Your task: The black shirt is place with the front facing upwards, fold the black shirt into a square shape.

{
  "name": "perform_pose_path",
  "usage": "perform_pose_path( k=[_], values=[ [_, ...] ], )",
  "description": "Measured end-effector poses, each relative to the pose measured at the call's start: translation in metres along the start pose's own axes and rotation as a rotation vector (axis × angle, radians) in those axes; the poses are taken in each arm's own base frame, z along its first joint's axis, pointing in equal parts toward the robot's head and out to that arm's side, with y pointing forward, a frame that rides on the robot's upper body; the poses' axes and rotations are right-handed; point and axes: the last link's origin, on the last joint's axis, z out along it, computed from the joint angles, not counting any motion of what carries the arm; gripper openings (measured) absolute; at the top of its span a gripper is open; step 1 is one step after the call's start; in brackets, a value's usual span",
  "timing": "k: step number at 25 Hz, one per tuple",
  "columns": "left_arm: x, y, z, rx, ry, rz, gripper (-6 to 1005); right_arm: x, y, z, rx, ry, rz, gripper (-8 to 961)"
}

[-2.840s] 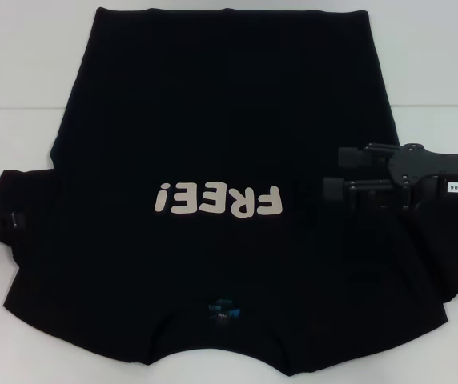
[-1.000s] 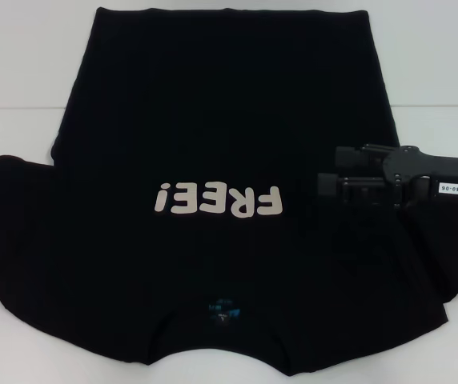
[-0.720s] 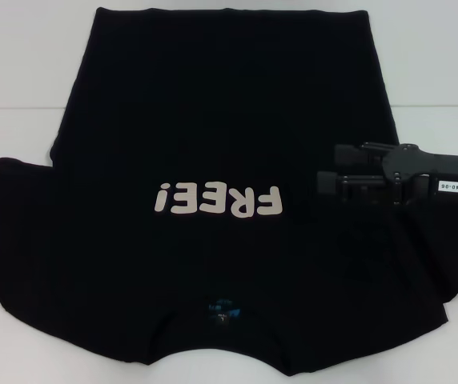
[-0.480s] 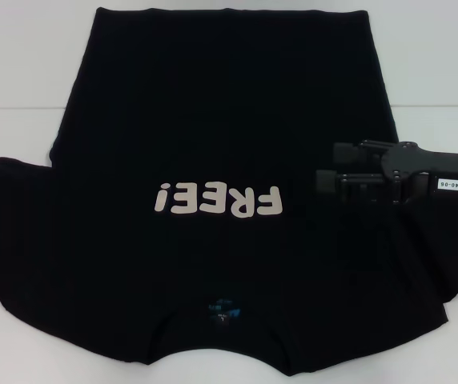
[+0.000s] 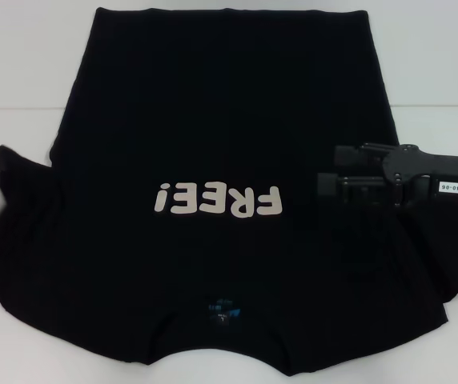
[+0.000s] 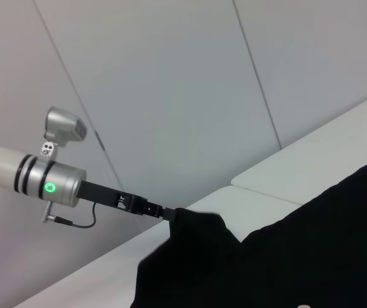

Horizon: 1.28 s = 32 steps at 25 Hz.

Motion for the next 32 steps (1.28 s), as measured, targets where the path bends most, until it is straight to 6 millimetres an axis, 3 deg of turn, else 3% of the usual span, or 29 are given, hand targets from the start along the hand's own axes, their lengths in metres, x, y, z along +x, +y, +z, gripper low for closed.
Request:
perform_pose_path(
  k=[2, 8, 14, 18, 21, 25, 30, 32],
  values=[
    [0.000, 0.024, 0.001, -0.123, -0.016, 0.009, 10, 0.001, 0.000, -0.001, 0.001, 0.001, 0.003, 882],
    [-0.002, 0.063, 0.019, -0.232, -0.011, 0.035, 12, 0.004, 0.000, -0.002, 0.002, 0.004, 0.003, 877],
    [-0.017, 0.099, 0.040, -0.334, -0.019, 0.044, 14, 0.004, 0.000, -0.004, 0.003, 0.007, 0.005, 872],
    [-0.026, 0.117, 0.045, -0.401, -0.004, 0.060, 97, -0.001, -0.006, -0.012, 0.033, -0.018, 0.039, 869],
    [-0.026, 0.131, 0.035, -0.544, 0.043, 0.085, 158, -0.006, -0.017, -0.024, 0.092, -0.020, 0.110, 866],
    [-0.030, 0.145, 0.023, -0.726, 0.131, 0.167, 241, -0.014, -0.039, -0.055, 0.213, 0.028, 0.297, 863],
    [-0.048, 0.163, 0.028, -0.822, 0.186, 0.375, 448, -0.009, -0.049, -0.084, 0.304, 0.144, 0.502, 858],
    [-0.059, 0.172, 0.032, -0.846, 0.194, 0.465, 603, -0.004, -0.051, -0.098, 0.347, 0.193, 0.582, 857]
  ],
)
